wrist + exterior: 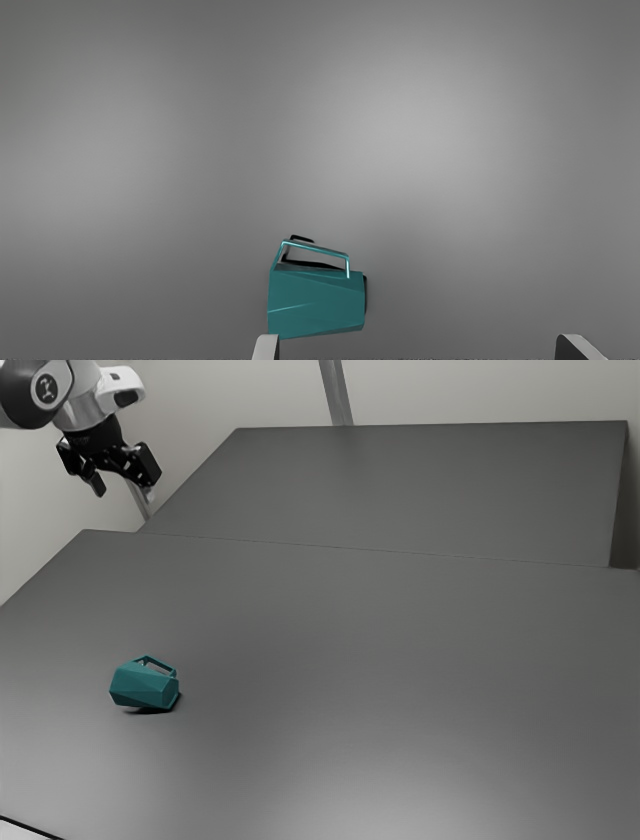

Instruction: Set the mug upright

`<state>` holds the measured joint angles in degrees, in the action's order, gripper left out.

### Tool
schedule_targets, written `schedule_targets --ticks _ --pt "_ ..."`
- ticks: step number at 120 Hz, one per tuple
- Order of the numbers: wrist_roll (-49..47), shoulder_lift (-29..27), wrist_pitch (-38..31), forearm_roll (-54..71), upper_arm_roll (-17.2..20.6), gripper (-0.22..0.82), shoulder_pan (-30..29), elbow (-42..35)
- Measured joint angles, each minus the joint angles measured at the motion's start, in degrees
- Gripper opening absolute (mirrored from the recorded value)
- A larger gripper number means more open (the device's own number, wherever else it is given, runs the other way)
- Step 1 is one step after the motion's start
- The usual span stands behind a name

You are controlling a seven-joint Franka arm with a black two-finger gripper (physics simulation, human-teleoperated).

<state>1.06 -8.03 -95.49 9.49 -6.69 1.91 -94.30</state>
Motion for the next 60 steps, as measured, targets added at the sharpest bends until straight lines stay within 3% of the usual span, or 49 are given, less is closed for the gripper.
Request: schedule_targets --ticks 31,60 --pt "0.1 0.2 -0.4 0.2 -0.3 0.6 -0.5 -0.7" --pt "0.3 5.0 -0.7 -5.2 -1.1 0.6 -12.9 -1.4"
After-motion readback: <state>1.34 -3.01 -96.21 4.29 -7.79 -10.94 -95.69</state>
